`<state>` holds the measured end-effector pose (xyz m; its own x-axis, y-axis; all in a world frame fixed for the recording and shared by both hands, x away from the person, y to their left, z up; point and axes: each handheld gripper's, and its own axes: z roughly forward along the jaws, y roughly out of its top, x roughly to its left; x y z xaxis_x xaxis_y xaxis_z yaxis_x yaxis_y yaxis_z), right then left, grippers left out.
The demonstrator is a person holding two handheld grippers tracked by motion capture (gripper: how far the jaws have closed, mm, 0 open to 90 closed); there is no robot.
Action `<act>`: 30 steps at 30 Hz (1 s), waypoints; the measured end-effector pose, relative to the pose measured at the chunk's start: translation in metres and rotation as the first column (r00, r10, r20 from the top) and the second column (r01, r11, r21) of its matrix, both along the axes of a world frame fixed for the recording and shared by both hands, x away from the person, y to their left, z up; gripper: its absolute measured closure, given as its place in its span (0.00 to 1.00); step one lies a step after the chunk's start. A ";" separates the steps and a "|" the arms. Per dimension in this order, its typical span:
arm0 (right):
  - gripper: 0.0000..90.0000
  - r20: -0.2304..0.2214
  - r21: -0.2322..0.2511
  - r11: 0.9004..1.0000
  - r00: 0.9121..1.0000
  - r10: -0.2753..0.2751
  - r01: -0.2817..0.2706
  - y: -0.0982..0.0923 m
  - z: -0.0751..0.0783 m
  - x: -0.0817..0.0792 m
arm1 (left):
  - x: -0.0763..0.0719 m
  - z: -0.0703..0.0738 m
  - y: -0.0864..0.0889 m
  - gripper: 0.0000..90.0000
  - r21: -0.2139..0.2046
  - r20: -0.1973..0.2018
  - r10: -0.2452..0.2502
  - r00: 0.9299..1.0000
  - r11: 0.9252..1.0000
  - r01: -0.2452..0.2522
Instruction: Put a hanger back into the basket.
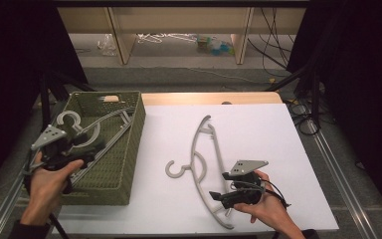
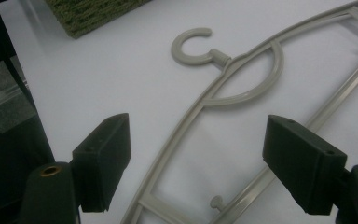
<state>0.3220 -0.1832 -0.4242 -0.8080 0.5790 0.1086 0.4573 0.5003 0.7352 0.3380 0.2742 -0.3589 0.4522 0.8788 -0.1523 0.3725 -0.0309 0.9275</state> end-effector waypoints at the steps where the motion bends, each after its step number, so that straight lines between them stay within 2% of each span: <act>1: 0.26 -0.001 0.008 1.000 1.000 -0.004 0.004 0.000 0.000 0.000 | -0.003 0.000 -0.008 0.28 -0.001 0.012 -0.017 1.000 1.000 0.017; 3: 0.25 0.012 0.010 1.000 1.000 -0.010 0.010 -0.001 0.000 0.001 | -0.007 -0.002 -0.023 0.26 -0.008 0.035 -0.056 0.998 0.998 0.056; 4: 0.25 0.009 0.021 1.000 1.000 -0.021 0.021 -0.001 -0.001 0.001 | -0.011 -0.005 -0.035 0.25 -0.013 0.039 -0.097 0.995 0.995 0.097; 5: 0.25 0.009 0.021 1.000 1.000 -0.021 0.021 -0.001 -0.001 0.001 | -0.011 -0.005 -0.035 0.25 -0.013 0.039 -0.097 0.995 0.995 0.097; 7: 0.25 0.008 0.034 0.999 1.000 -0.023 0.023 -0.002 -0.002 0.002 | -0.015 -0.009 -0.046 0.25 -0.026 0.070 -0.139 0.988 0.990 0.141; 12: 0.24 0.009 0.035 0.999 1.000 -0.021 0.021 -0.001 -0.002 0.002 | -0.029 -0.016 -0.070 0.22 0.017 0.119 -0.224 0.967 0.974 0.224; 13: 0.24 0.004 0.033 0.999 1.000 -0.021 0.021 -0.001 -0.002 0.001 | -0.032 -0.018 -0.074 0.21 0.019 0.121 -0.228 0.966 0.974 0.227; 14: 0.24 0.001 0.037 0.999 1.000 -0.016 0.015 0.000 -0.003 0.001 | -0.035 -0.021 -0.078 0.21 0.021 0.118 -0.229 0.966 0.973 0.228; 16: 0.24 0.007 0.031 0.999 1.000 -0.014 0.014 0.000 -0.005 0.002 | -0.039 -0.026 -0.085 0.20 -0.002 0.098 -0.239 0.966 0.971 0.240; 17: 0.24 -0.003 0.029 1.000 1.000 -0.011 0.011 0.001 -0.005 0.001 | -0.042 -0.034 -0.090 0.20 0.013 0.104 -0.251 0.962 0.968 0.251; 19: 0.24 -0.008 0.029 0.999 1.000 -0.012 0.012 0.001 -0.005 0.001 | -0.045 -0.038 -0.095 0.20 0.001 0.090 -0.251 0.964 0.968 0.252; 20: 0.24 0.001 0.028 1.000 1.000 -0.015 0.015 0.002 -0.006 0.001 | -0.047 -0.043 -0.097 0.20 0.012 0.092 -0.259 0.961 0.966 0.259; 21: 0.23 0.000 0.020 1.000 1.000 -0.008 0.008 0.003 -0.007 0.001 | -0.050 -0.047 -0.100 0.20 -0.008 0.082 -0.261 0.962 0.965 0.263; 23: 0.23 0.000 0.019 1.000 1.000 -0.009 0.009 0.004 -0.008 0.000 | -0.051 -0.053 -0.105 0.19 0.012 0.081 -0.303 0.950 0.953 0.303; 24: 0.22 -0.008 0.018 1.000 1.000 -0.011 0.011 0.005 -0.009 0.000 | -0.054 -0.057 -0.108 0.19 0.009 0.080 -0.301 0.950 0.953 0.301; 25: 0.22 -0.007 0.010 1.000 1.000 0.001 -0.001 0.007 -0.010 0.000 | -0.056 -0.060 -0.109 0.19 0.038 0.079 -0.312 0.947 0.950 0.310; 27: 0.22 -0.017 0.001 1.000 1.000 0.006 -0.006 0.011 -0.012 -0.001 | -0.058 -0.065 -0.113 0.19 0.038 0.071 -0.323 0.944 0.946 0.321; 28: 0.21 -0.017 -0.007 1.000 1.000 0.006 -0.006 0.014 -0.012 -0.002 | -0.059 -0.066 -0.112 0.19 0.057 0.071 -0.331 0.941 0.943 0.327; 29: 0.21 -0.009 -0.013 1.000 1.000 0.009 -0.009 0.016 -0.013 -0.002 | -0.061 -0.067 -0.112 0.19 0.034 0.060 -0.322 0.945 0.947 0.321; 30: 0.21 -0.012 -0.022 1.000 1.000 0.015 -0.016 0.018 -0.013 -0.001 | -0.061 -0.068 -0.112 0.19 0.034 0.066 -0.319 0.945 0.948 0.317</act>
